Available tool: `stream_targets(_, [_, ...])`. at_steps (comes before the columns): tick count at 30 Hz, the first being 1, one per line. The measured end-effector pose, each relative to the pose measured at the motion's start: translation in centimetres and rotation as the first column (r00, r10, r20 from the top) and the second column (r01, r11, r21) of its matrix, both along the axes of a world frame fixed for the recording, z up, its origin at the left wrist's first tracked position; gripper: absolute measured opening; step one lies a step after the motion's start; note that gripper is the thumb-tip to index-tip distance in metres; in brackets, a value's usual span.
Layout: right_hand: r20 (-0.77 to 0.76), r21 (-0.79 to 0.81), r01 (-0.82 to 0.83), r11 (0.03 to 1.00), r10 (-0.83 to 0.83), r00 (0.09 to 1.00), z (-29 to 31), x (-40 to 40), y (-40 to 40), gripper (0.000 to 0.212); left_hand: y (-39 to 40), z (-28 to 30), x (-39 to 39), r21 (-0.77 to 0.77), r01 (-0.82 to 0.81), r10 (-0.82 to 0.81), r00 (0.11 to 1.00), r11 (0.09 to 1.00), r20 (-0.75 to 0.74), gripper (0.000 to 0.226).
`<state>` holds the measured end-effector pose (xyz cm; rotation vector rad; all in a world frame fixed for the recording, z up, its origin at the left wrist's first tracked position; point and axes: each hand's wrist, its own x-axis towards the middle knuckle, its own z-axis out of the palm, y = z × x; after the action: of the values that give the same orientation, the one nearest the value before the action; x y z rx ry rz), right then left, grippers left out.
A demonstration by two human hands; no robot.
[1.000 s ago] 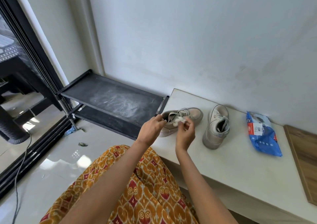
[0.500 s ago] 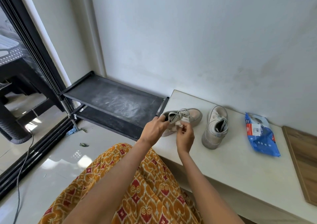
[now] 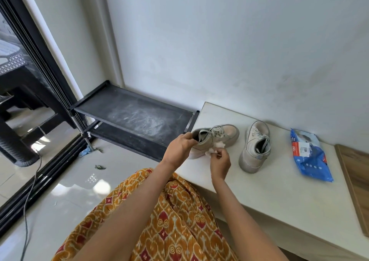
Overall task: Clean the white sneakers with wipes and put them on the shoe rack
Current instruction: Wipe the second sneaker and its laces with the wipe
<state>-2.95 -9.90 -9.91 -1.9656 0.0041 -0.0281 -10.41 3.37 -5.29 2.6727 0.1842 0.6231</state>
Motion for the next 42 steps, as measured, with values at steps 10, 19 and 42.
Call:
stream_targets(10, [0.458, 0.038, -0.125, 0.991, 0.094, 0.884, 2.4, -1.9, 2.1, 0.018, -0.7, 0.1, -0.2, -0.014, -0.006, 0.006, 1.0, 1.0, 0.004, 0.015])
stream_targets(19, [0.311, -0.232, -0.098, 0.968, 0.169, 0.935, 0.4, 2.7, -2.5, 0.012, 0.8, 0.2, -1.3, 0.059, 0.123, -0.124, 0.992, 0.991, 0.015, 0.021])
stream_targets(42, [0.326, -0.041, -0.158, 0.987, 0.163, 0.931, 1.4, -2.7, 1.4, 0.009, 1.9, 0.7, -1.6, -0.038, 0.052, -0.054, 0.996, 0.998, -0.066, 0.025])
